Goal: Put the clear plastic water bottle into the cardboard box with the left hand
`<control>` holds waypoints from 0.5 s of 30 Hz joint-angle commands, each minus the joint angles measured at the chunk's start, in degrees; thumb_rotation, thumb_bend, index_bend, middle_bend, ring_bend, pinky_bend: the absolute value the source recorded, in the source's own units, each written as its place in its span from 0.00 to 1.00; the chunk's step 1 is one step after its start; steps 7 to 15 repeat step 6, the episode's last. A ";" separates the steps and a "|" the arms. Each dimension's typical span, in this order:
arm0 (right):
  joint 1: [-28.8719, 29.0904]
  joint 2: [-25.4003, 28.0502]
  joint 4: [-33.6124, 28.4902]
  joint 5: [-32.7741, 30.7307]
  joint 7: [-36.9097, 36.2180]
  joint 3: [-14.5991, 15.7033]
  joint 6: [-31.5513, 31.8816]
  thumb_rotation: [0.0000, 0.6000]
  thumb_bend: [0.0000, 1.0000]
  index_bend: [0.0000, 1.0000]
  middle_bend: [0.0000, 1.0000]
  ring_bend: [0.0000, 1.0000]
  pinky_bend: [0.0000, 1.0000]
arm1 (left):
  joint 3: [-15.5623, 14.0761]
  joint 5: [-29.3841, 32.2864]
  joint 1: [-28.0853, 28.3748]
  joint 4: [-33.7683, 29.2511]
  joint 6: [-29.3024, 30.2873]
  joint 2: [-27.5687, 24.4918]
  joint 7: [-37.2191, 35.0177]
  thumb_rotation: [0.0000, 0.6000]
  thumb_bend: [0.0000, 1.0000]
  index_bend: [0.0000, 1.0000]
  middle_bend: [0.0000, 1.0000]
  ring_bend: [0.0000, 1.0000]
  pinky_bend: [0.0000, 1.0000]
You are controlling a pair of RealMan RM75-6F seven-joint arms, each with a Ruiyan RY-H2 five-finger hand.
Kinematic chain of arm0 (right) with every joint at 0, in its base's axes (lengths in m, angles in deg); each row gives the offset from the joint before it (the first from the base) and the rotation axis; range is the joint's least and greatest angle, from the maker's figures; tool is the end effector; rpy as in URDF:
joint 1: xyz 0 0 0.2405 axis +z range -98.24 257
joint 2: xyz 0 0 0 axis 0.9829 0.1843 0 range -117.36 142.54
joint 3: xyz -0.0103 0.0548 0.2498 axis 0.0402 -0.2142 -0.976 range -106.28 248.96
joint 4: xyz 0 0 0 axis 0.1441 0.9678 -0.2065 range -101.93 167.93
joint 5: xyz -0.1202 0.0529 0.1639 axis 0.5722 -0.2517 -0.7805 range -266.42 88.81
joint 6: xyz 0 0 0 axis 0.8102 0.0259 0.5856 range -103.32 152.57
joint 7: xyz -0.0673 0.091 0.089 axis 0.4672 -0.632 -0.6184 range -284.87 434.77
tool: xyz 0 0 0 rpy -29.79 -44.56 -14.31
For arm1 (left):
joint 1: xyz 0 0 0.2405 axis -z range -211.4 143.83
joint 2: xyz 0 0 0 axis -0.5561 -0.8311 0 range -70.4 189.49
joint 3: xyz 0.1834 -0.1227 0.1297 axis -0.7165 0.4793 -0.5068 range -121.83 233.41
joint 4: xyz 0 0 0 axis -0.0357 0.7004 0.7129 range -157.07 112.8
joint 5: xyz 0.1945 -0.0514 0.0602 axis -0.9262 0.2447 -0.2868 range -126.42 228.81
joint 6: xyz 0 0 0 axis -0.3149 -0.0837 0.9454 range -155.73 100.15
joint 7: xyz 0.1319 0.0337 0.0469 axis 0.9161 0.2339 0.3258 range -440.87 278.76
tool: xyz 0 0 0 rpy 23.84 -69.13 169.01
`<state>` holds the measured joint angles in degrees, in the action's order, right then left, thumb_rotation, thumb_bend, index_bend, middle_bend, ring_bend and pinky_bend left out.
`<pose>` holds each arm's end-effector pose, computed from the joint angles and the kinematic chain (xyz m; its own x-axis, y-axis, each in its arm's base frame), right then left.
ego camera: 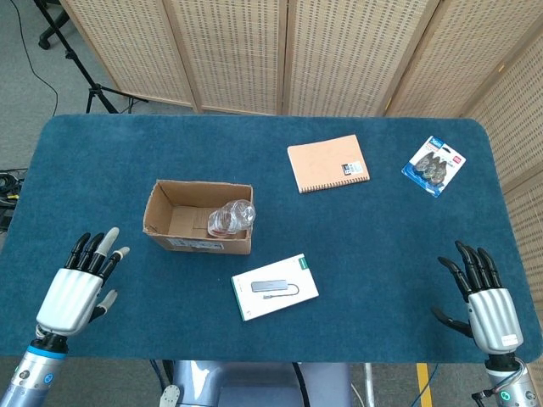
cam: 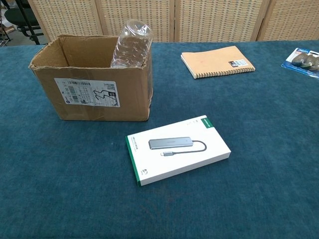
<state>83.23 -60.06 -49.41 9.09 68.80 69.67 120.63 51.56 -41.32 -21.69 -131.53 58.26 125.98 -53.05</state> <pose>-0.2968 -0.1678 0.1358 0.2984 0.1376 0.9445 -0.9232 -0.2094 0.3222 -0.2160 0.1772 0.1139 0.5442 -0.0013 0.8390 0.8105 -0.2576 -0.5261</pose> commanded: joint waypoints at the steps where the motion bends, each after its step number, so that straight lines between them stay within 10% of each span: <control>1: 0.04 -0.14 0.11 -0.02 0.29 0.05 -0.18 1.00 0.11 0.18 0.00 0.00 0.00 | -1.10 -1.34 -2.27 2.68 2.07 2.14 -0.54 1.00 0.28 0.20 0.00 0.00 0.00; 15: 0.14 -0.39 0.22 0.14 0.84 0.32 -0.61 1.00 0.11 0.18 0.00 0.00 0.00 | -1.99 -2.36 -4.33 5.74 3.11 4.34 -1.42 1.00 0.29 0.20 0.00 0.00 0.00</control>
